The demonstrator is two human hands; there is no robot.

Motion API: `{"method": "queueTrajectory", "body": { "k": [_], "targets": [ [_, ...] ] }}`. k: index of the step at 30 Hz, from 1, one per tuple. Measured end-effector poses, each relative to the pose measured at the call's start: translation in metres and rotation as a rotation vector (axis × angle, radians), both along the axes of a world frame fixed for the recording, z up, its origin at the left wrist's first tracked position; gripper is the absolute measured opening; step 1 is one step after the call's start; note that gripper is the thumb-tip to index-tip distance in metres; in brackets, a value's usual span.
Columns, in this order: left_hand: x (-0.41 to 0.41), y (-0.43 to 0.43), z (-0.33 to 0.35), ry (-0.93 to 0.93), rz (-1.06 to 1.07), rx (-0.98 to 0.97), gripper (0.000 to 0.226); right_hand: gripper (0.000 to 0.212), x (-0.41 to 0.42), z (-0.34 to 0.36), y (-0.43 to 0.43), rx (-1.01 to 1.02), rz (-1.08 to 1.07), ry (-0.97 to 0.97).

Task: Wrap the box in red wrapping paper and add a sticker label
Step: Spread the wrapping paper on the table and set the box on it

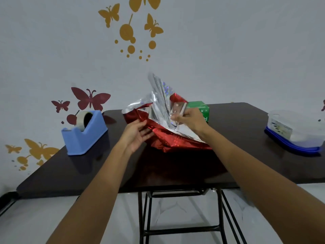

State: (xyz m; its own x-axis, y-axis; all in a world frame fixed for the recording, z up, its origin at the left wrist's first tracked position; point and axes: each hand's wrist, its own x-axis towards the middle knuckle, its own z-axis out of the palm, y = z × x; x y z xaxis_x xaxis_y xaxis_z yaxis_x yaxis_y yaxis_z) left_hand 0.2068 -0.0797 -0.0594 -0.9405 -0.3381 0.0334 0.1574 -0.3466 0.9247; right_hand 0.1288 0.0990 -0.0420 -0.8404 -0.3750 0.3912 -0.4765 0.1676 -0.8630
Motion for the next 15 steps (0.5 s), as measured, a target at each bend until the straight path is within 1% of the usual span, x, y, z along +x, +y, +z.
{"method": "queueTrajectory", "body": {
  "k": [2, 4, 5, 6, 7, 8, 9, 10, 11, 12, 13, 14, 15],
  "targets": [
    [0.004, -0.014, -0.004, -0.041, 0.096, 0.064, 0.018, 0.005, -0.009, 0.005, 0.008, -0.126, -0.111, -0.067],
    [0.013, -0.035, -0.011, -0.102, 0.182, 0.123, 0.018, 0.013, -0.023, 0.007, 0.017, -0.201, -0.299, -0.116],
    [0.021, -0.045, -0.013, -0.143, 0.200, 0.110, 0.018, 0.015, -0.029, 0.009, 0.022, -0.240, -0.396, -0.121],
    [0.030, -0.055, -0.015, -0.203, 0.213, 0.055, 0.016, 0.015, -0.036, 0.009, 0.025, -0.263, -0.475, -0.126],
    [0.039, -0.064, -0.016, -0.270, 0.247, -0.059, 0.013, 0.016, -0.040, 0.010, 0.028, -0.270, -0.527, -0.123],
    [0.048, -0.070, -0.014, -0.331, 0.315, -0.239, 0.013, 0.018, -0.043, 0.011, 0.030, -0.253, -0.551, -0.123],
    [0.054, -0.075, -0.010, -0.369, 0.439, -0.471, 0.022, 0.022, -0.046, 0.011, 0.032, -0.212, -0.559, -0.122],
    [0.059, -0.079, -0.004, -0.338, 0.637, -0.699, 0.033, 0.024, -0.048, 0.011, 0.031, -0.156, -0.558, -0.111],
    [0.063, -0.076, 0.008, -0.185, 0.858, -0.857, 0.040, 0.026, -0.050, 0.011, 0.030, -0.099, -0.562, -0.089],
    [0.069, -0.064, 0.026, 0.068, 1.031, -0.935, 0.044, 0.027, -0.052, 0.013, 0.030, -0.035, -0.578, -0.059],
    [0.070, -0.049, 0.045, 0.323, 1.101, -0.998, 0.045, 0.030, -0.053, 0.016, 0.028, 0.030, -0.602, -0.031],
    [0.068, -0.032, 0.063, 0.531, 1.045, -1.085, 0.043, 0.034, -0.054, 0.019, 0.026, 0.090, -0.624, -0.003],
    [0.056, -0.018, 0.073, 0.671, 0.862, -1.179, 0.040, 0.038, -0.054, 0.024, 0.023, 0.141, -0.644, 0.022]
  ]
}}
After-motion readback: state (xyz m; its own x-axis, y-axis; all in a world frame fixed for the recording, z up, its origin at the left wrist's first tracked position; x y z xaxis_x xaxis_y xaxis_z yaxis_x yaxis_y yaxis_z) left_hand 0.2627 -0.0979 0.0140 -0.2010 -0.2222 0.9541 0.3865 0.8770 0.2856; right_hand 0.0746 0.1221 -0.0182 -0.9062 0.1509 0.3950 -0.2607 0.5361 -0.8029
